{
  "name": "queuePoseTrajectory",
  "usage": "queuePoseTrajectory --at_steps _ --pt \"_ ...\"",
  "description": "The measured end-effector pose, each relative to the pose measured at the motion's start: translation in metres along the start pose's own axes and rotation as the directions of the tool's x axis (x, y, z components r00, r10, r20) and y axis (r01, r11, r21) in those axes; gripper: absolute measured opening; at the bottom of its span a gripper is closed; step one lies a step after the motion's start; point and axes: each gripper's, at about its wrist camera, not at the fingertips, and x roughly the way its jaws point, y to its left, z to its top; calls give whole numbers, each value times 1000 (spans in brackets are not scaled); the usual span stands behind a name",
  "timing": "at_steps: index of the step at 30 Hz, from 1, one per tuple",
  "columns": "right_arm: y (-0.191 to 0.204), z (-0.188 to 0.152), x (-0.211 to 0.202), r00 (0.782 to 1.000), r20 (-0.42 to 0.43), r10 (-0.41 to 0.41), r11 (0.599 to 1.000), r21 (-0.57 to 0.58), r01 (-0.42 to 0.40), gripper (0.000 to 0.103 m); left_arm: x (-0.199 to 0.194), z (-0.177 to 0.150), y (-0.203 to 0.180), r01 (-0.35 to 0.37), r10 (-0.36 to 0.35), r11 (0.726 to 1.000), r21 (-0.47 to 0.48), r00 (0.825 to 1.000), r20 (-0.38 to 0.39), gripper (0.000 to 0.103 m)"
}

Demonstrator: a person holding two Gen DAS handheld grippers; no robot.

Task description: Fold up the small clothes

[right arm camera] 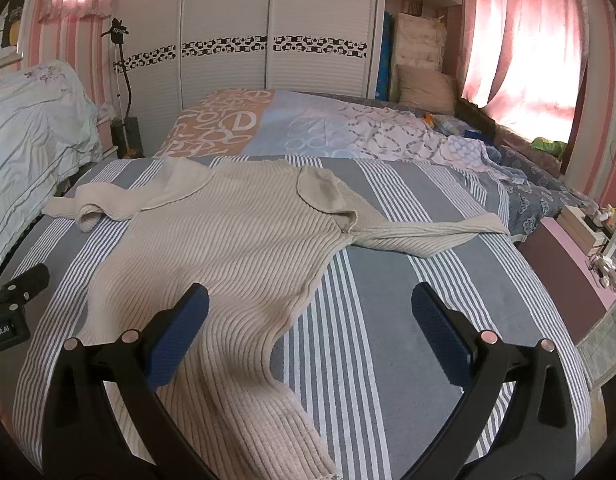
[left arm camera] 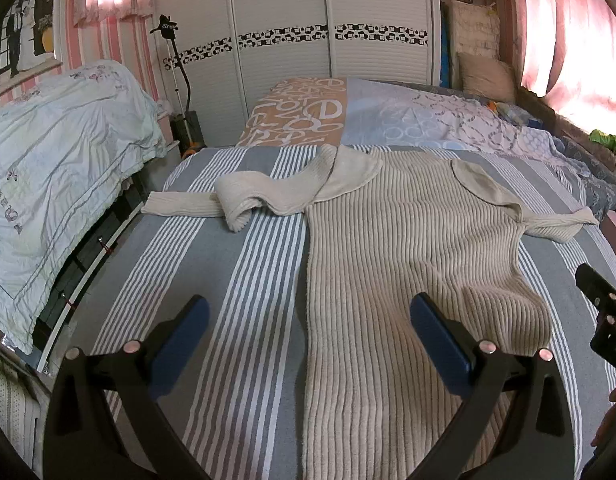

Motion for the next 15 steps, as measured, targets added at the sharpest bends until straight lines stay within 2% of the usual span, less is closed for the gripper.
queuePoseTrajectory --at_steps 15 --pt "1 1 2 1000 -21 -18 1000 -25 18 100 1 0 -1 -1 1 1000 0 1000 -4 101"
